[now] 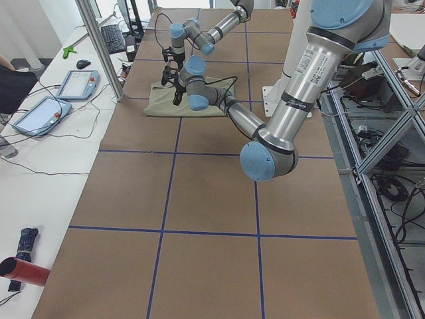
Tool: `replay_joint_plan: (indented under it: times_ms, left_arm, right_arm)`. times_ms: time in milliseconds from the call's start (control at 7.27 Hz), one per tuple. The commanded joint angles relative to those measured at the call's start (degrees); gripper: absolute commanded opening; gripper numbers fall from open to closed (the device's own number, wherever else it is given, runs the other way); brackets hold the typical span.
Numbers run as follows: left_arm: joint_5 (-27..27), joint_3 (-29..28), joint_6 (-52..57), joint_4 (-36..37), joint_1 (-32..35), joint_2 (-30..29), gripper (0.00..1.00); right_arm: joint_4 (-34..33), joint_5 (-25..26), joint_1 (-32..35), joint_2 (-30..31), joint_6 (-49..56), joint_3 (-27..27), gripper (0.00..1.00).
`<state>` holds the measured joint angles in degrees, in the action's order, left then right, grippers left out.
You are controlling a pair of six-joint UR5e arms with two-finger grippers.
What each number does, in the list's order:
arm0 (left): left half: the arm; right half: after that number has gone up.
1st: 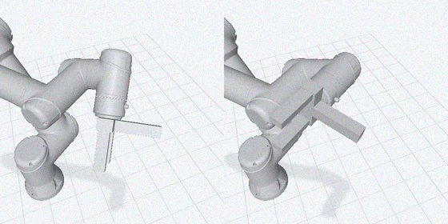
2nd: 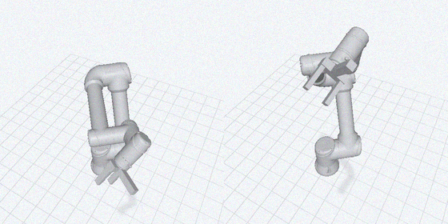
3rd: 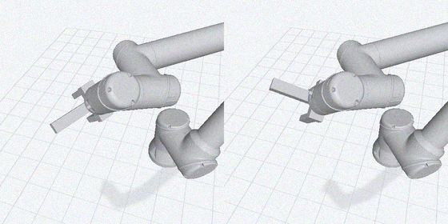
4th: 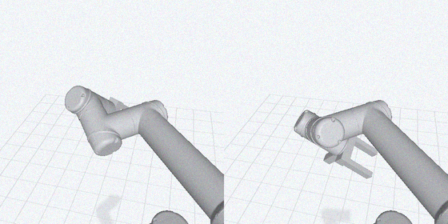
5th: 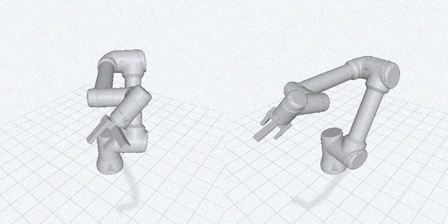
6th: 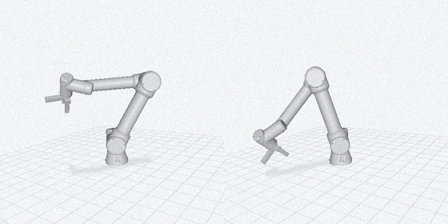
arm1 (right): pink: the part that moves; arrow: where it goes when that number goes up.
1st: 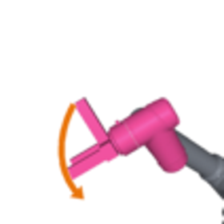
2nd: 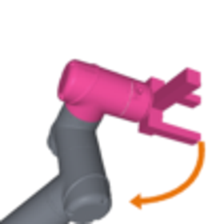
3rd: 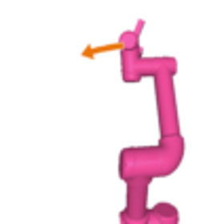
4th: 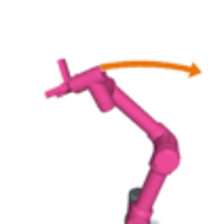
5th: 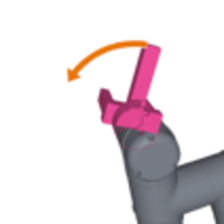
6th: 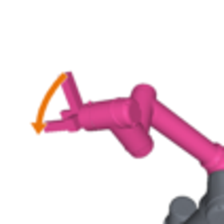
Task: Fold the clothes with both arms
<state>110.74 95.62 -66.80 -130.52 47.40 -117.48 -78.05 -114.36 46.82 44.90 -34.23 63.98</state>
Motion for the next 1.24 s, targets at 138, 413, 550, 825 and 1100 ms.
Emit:
replay_joint_plan:
  times_ms: [138, 413, 550, 825, 1100]
  left_arm:
    - [0.0, -0.1, 0.2, 0.0, 0.1, 0.1, 1.00]
    - [0.0, -0.1, 0.2, 0.0, 0.1, 0.2, 1.00]
    - [0.0, 0.0, 0.2, 0.0, 0.1, 0.1, 1.00]
    - [0.0, 0.0, 0.2, 0.0, 0.1, 0.1, 1.00]
    - [0.0, 0.4, 0.2, 0.0, 0.2, 0.1, 1.00]
  right_arm:
    - [0.0, 0.0, 0.6, -5.8, -0.8, -2.9, 1.00]
    - [0.4, 0.4, -0.5, -11.6, -0.8, -9.2, 1.00]
    - [1.0, 0.6, -1.5, -11.8, -0.8, -10.3, 1.00]
    - [2.5, 0.7, -2.3, -11.8, -0.9, -11.6, 0.82]
    - [2.6, 0.7, -2.4, -12.0, -0.8, -11.6, 0.38]
